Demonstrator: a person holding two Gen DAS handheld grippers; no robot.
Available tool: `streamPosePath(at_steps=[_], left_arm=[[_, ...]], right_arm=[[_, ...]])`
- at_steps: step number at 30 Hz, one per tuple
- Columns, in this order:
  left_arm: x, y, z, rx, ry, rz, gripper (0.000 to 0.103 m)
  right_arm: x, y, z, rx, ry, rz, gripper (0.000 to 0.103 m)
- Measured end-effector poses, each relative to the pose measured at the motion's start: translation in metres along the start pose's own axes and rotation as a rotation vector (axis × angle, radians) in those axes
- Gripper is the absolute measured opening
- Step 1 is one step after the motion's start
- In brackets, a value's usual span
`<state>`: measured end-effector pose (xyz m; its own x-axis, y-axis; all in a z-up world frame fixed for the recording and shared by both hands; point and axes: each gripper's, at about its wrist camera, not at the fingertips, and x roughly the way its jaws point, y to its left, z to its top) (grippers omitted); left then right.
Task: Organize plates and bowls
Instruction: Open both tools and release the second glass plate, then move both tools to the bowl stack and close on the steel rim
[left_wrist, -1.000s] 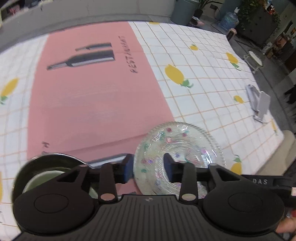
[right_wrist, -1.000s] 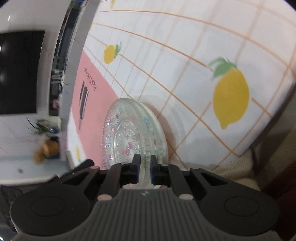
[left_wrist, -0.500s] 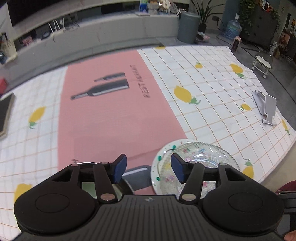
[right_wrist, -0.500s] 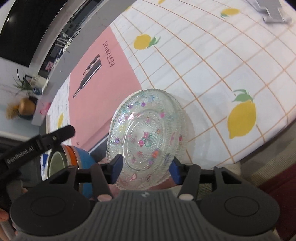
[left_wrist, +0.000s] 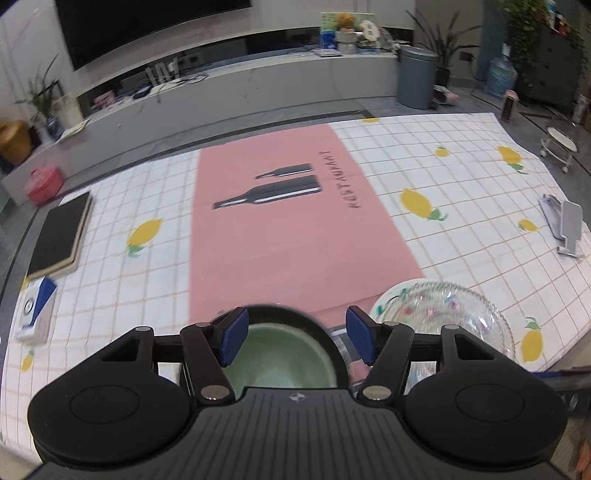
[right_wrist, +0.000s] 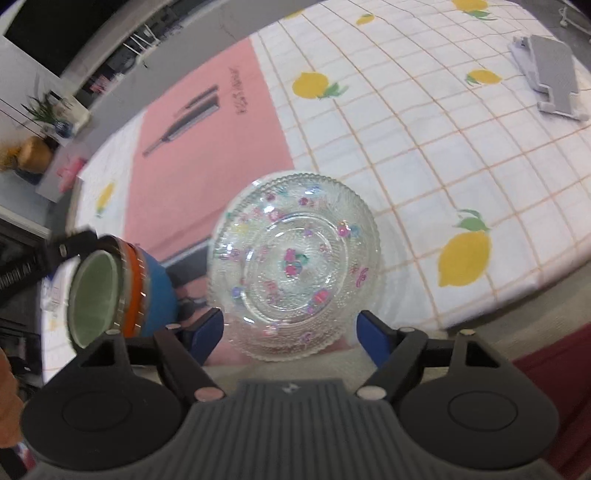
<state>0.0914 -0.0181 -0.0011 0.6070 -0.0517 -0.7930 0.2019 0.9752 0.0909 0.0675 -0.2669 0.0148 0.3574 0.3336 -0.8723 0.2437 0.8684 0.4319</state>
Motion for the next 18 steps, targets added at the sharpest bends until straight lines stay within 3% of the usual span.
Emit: streamPosePath(at_steps=[6,10,12,15,18], left_arm=[[-0.005,0.034,-0.020,-0.072,0.015,0.045,0.072],[-0.003,0.055,-0.035,-0.089,0.032,0.095,0.076],[0.004,0.065,-0.044,-0.100,0.066,0.076,0.078],[0.019,0.076,-0.051,-0.140,0.133,0.029,0.078],[0.031,0.081,-0.055,-0.183,0.175,-0.040,0.078]], right_arm=[[0.009,0.013,0.010,-0.066,0.031,-0.080,0.079],[-0.017,0.041,0.007,-0.206,-0.091,-0.196,0.080],[-0.025,0.055,0.011,-0.238,-0.122,-0.123,0.084],[-0.011,0.077,0.020,-0.238,-0.035,0.047,0.085],[0.018,0.102,0.024,-0.269,0.030,0.060,0.085]])
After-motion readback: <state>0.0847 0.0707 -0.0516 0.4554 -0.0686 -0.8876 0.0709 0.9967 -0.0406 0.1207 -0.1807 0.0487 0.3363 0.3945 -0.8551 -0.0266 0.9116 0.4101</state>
